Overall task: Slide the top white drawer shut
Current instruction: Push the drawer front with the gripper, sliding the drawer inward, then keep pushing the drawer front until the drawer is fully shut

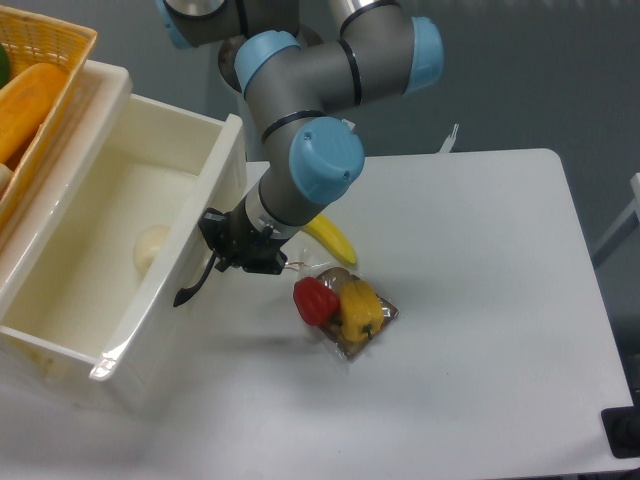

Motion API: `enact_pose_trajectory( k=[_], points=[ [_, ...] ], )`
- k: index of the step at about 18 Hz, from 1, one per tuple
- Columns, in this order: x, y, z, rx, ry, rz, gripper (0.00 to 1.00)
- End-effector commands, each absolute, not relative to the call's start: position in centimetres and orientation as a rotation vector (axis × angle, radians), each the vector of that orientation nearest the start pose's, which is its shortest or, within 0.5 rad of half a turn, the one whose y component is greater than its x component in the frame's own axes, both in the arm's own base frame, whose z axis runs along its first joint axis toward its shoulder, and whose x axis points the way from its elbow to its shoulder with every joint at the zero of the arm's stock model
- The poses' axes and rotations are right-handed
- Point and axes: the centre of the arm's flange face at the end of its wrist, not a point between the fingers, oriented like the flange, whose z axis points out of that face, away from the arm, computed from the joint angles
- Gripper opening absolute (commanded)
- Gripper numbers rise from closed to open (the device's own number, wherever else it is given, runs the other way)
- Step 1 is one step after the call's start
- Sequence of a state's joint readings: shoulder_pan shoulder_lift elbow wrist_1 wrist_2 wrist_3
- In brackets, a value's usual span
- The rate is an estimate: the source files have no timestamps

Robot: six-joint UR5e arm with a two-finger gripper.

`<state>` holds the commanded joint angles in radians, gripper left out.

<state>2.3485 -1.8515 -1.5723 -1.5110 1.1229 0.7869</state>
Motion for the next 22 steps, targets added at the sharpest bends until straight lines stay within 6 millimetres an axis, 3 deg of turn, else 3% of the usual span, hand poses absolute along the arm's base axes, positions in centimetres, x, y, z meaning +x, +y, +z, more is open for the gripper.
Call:
enact_pose_trajectory(
  k=[6, 12, 22],
  points=[
    [-27.0, 52.4, 36.9, -2.885, -0.064, -0.706, 0.03],
    [-26.4, 52.6, 37.0, -2.878, -0.057, -0.726, 0.03],
    [-22.3, 53.9, 36.8, -2.898, -0.015, -0.773, 0.03]
  ],
)
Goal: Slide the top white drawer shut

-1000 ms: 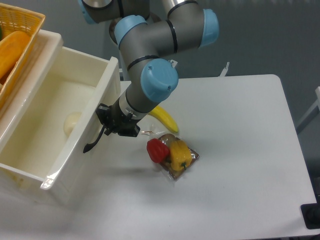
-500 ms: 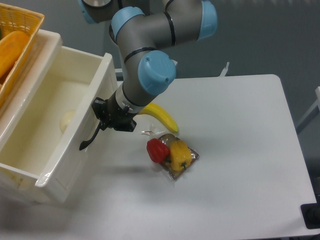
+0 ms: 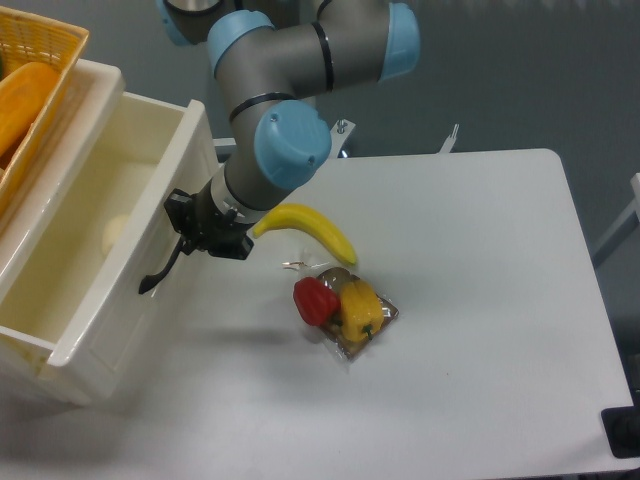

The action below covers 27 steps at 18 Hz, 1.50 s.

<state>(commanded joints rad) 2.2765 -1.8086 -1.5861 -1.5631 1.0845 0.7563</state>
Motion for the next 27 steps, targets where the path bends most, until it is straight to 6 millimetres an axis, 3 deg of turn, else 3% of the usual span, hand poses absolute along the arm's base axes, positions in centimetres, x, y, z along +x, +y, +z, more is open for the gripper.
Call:
enact_pose_trajectory(
  k=[10, 24, 27],
  points=[
    [-16.4, 56.1, 36.7, -2.946, 0.007, -0.802, 0.03],
    [-15.6, 56.6, 36.1, -2.952, 0.029, -0.808, 0.05],
    [-16.4, 56.5, 36.1, -2.95, 0.017, -0.801, 0.17]
  ],
)
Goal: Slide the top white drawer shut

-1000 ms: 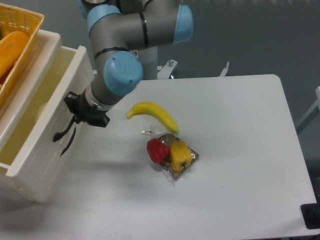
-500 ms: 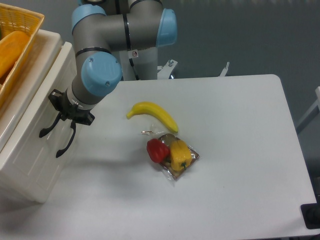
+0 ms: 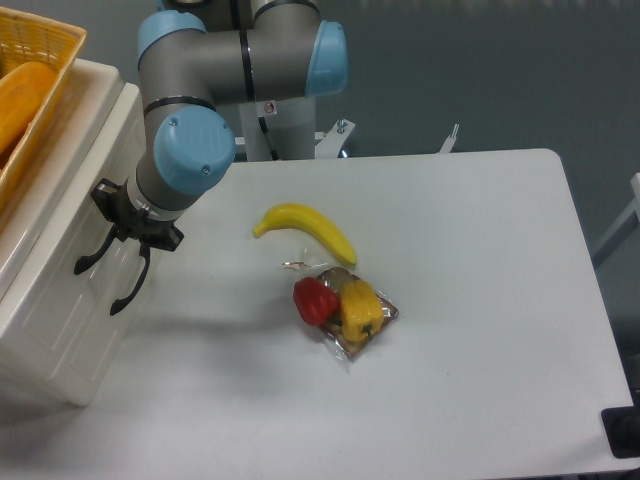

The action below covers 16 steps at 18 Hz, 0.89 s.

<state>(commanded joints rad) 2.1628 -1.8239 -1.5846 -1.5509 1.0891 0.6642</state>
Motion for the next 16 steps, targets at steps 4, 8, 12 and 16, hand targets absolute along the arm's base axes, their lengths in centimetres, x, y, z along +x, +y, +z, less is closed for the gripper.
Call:
enact_pose_trajectory(
  k=[4, 8, 12, 16],
  points=[
    [-20.9, 55.2, 36.6, -2.928, -0.077, -0.764, 0.55],
    [-25.5, 53.5, 36.7, -2.934, -0.164, -0.671, 1.0],
    [-31.1, 52.4, 35.7, -2.962, -0.216, -0.426, 1.0],
    [-35.6, 51.7, 32.7, -3.091, -0.248, -0.161, 1.0]
  ],
)
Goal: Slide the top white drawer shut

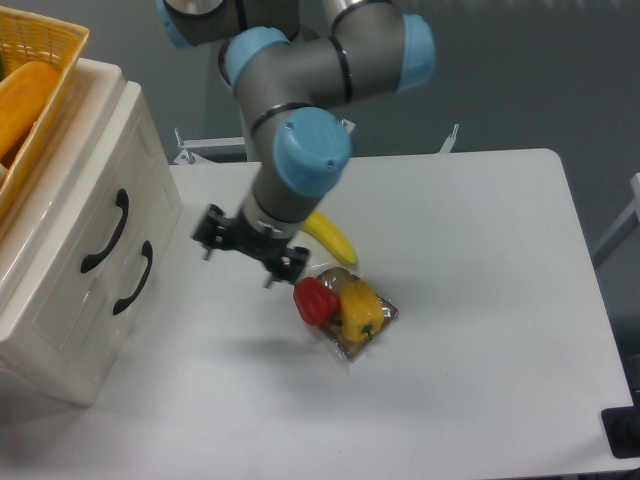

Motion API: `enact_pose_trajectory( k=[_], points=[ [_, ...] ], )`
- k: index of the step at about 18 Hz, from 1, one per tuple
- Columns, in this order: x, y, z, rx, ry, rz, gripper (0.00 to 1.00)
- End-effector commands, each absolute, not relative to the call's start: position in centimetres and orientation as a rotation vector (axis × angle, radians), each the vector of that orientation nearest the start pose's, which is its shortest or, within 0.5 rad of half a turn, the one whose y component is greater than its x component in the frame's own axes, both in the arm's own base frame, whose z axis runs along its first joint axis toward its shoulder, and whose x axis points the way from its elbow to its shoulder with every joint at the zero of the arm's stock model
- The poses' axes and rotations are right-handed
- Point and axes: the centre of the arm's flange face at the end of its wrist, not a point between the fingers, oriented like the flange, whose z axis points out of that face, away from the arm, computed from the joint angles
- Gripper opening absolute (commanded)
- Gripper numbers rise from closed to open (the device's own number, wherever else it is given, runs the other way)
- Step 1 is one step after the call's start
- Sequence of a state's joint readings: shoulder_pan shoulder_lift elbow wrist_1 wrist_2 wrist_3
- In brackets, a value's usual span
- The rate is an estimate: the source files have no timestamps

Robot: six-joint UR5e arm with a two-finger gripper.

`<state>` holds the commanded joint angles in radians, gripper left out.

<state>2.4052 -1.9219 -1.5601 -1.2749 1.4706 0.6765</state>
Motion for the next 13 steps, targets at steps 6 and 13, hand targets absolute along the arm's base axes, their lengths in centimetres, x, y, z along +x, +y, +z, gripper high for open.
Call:
enact_pose_trajectory(
  k=[6, 13],
  points=[
    [-43.2, 49.7, 33.0, -3.149, -0.192, 0.034, 1.0],
    [-52.0, 41.0, 33.5, -3.149, -0.03, 0.078, 1.0]
  ],
)
